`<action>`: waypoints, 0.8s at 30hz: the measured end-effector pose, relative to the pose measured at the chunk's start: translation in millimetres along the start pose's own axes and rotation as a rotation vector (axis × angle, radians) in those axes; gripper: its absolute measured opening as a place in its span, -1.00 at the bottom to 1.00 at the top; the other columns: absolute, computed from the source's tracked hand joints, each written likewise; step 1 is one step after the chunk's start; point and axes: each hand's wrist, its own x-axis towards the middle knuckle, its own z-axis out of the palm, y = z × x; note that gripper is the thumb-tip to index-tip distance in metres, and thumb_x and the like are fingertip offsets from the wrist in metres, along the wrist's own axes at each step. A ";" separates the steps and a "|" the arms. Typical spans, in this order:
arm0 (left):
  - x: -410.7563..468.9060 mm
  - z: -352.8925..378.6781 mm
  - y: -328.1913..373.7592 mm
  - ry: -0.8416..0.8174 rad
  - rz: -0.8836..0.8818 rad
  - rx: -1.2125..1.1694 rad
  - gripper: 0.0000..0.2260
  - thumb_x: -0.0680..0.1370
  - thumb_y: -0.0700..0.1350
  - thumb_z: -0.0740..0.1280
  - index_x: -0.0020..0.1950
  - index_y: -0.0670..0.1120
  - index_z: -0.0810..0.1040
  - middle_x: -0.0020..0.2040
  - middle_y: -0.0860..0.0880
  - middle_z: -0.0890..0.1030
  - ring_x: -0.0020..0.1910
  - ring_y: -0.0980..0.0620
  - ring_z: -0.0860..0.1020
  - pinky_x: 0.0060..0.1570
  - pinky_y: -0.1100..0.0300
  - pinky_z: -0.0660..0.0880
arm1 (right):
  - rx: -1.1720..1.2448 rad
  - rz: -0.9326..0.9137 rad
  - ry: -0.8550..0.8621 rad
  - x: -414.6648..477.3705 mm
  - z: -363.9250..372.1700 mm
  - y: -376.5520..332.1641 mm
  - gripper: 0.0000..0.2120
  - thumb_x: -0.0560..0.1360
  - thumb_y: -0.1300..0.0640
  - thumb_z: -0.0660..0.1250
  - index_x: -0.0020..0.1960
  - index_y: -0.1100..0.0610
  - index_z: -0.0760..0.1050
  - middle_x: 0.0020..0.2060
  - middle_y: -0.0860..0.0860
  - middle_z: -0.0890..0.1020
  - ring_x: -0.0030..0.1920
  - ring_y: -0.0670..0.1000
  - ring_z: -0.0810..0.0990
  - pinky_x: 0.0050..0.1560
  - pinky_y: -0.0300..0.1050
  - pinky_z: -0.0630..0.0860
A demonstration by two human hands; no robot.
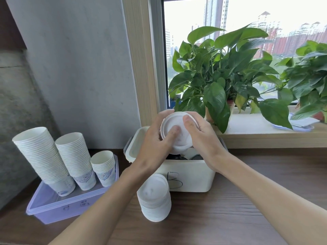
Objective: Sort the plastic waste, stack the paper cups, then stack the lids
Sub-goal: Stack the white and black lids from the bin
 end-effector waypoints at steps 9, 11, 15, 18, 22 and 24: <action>-7.6 9.5 4.8 0.034 -0.049 -0.058 -0.79 0.59 -0.14 0.35 0.23 -0.07 0.58 0.06 -0.02 0.68 0.00 0.08 0.64 -0.02 0.25 0.57 | -0.075 0.071 0.073 -14.7 -3.7 -0.1 -0.89 0.59 0.13 0.30 0.06 0.14 0.53 -0.15 0.07 0.63 -0.15 -0.09 0.58 -0.14 -0.16 0.52; -11.6 11.4 4.7 0.038 -0.057 -0.056 -0.79 0.60 -0.17 0.35 0.23 -0.08 0.58 0.05 -0.02 0.68 0.00 0.08 0.64 -0.03 0.27 0.56 | -0.094 0.058 0.076 -18.8 -3.9 0.0 -0.89 0.58 0.15 0.30 0.05 0.18 0.52 -0.18 0.04 0.61 -0.19 -0.10 0.56 -0.19 -0.21 0.49; -18.4 14.8 9.3 0.039 -0.088 -0.050 -0.80 0.60 -0.17 0.35 0.23 -0.06 0.57 0.04 -0.01 0.68 -0.01 0.08 0.64 -0.03 0.28 0.56 | -0.126 0.021 0.077 -26.7 -6.2 -2.8 -0.88 0.59 0.18 0.30 0.03 0.25 0.50 -0.22 0.04 0.57 -0.24 -0.11 0.53 -0.26 -0.29 0.45; -18.7 15.4 19.1 0.044 -0.112 -0.067 -0.81 0.61 -0.20 0.35 0.23 -0.08 0.57 0.01 -0.01 0.67 -0.07 0.14 0.63 -0.09 0.29 0.55 | -0.149 0.015 0.066 -28.2 -7.6 -12.1 -0.87 0.59 0.17 0.29 0.03 0.25 0.49 -0.22 0.02 0.56 -0.23 -0.10 0.52 -0.26 -0.27 0.44; -20.6 14.1 32.3 0.029 -0.150 -0.091 -0.82 0.62 -0.20 0.33 0.21 -0.06 0.56 -0.03 0.02 0.65 -0.11 0.16 0.61 -0.17 0.27 0.52 | -0.171 0.064 0.029 -31.5 -10.8 -26.2 -0.86 0.60 0.10 0.27 0.07 0.18 0.48 -0.15 0.06 0.58 -0.16 0.02 0.57 -0.22 -0.07 0.53; -27.8 13.0 34.3 0.014 -0.184 -0.103 -0.81 0.62 -0.20 0.33 0.23 -0.06 0.56 0.00 -0.03 0.66 -0.06 0.07 0.63 -0.15 0.19 0.54 | -0.180 0.144 -0.019 -39.8 -13.3 -28.6 -0.83 0.60 0.01 0.24 0.10 0.09 0.48 -0.03 0.13 0.61 -0.03 0.16 0.61 -0.07 0.18 0.61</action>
